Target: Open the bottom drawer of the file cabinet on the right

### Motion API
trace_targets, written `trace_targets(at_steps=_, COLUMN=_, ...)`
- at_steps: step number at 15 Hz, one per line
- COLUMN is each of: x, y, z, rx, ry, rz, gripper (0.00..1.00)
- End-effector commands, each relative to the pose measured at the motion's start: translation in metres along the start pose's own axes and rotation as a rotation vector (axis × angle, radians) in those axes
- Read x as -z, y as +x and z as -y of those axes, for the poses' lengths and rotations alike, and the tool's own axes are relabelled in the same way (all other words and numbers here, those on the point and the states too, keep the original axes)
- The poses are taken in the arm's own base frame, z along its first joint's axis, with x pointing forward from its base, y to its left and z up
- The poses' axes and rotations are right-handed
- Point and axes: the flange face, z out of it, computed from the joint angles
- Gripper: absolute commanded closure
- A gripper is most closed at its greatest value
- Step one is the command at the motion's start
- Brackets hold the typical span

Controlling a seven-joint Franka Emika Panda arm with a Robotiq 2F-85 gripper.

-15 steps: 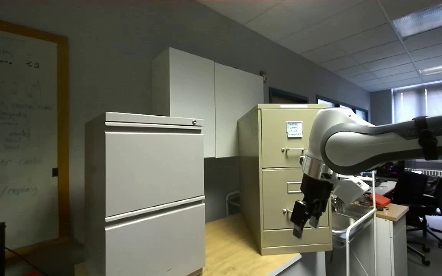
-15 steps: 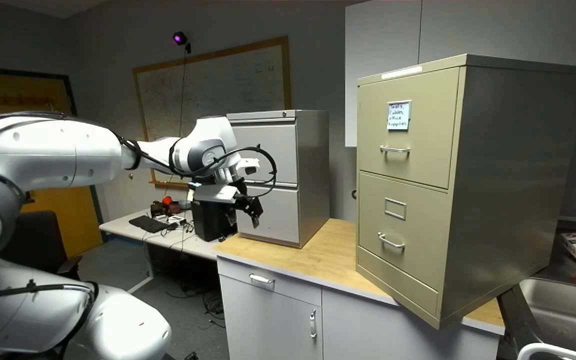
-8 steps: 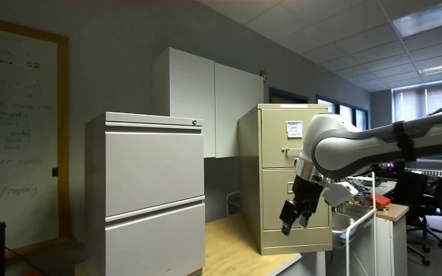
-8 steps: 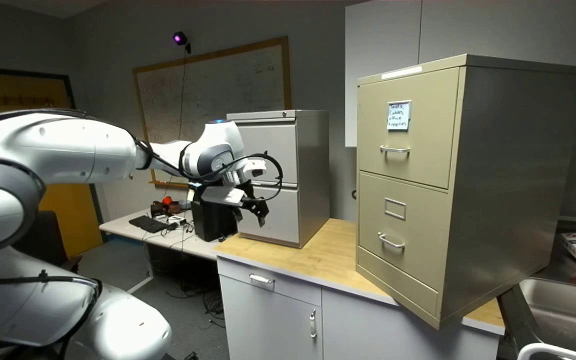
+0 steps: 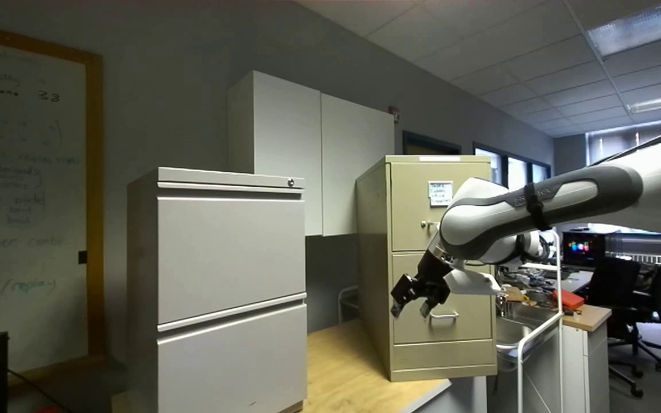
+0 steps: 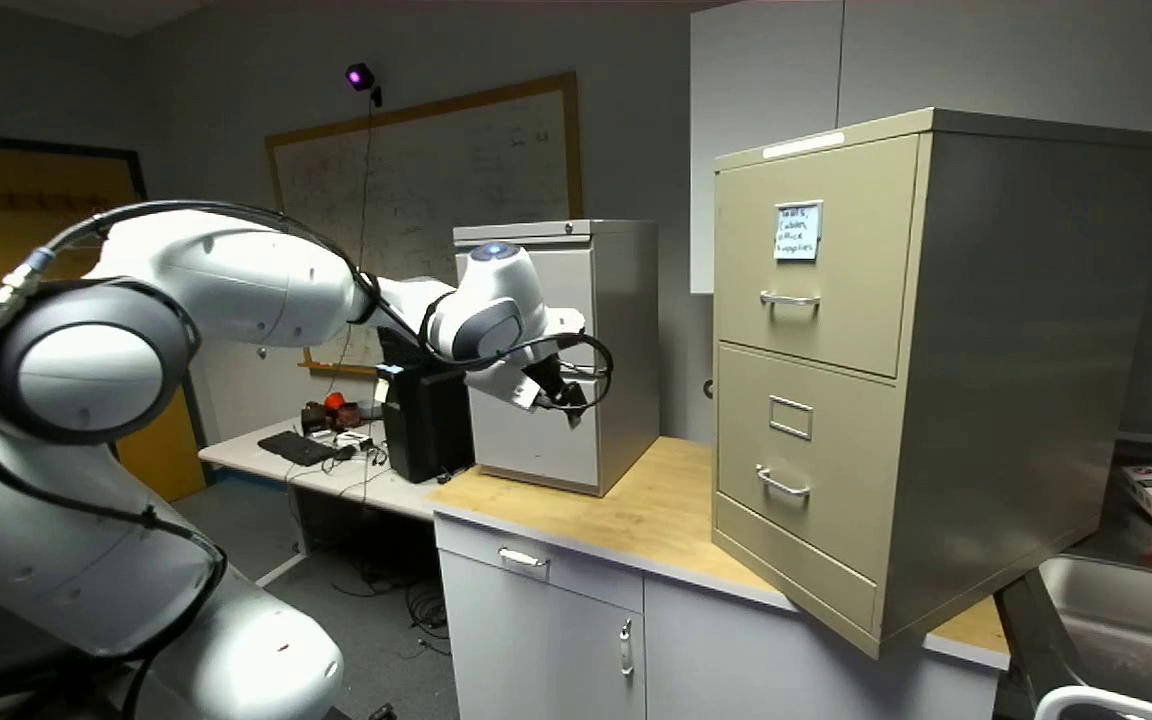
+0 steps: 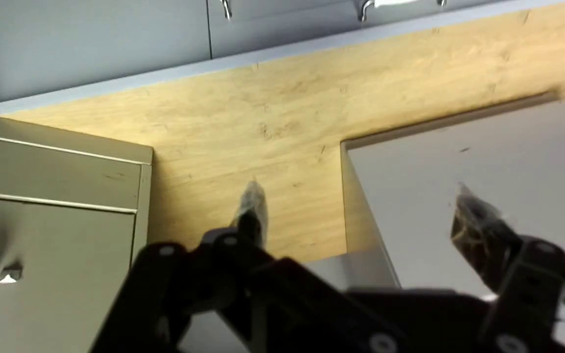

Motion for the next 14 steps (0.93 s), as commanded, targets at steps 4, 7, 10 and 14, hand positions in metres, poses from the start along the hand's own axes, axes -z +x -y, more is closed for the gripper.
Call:
trace_targets(at_steps=4, x=-0.013, y=0.049, z=-0.078, rx=-0.256, ry=0.084, rz=-0.145, gripper=0.0)
trace_targets(at_steps=7, x=-0.022, y=0.052, z=-0.119, rx=-0.374, ry=0.133, rz=-0.19, gripper=0.0)
trace_targets(at_steps=10, x=-0.027, y=0.051, z=-0.156, rx=-0.481, ry=0.198, rz=-0.243, gripper=0.0)
trace_targets(at_steps=14, x=-0.038, y=0.041, z=-0.199, rx=-0.592, ry=0.271, rz=-0.316, gripper=0.0)
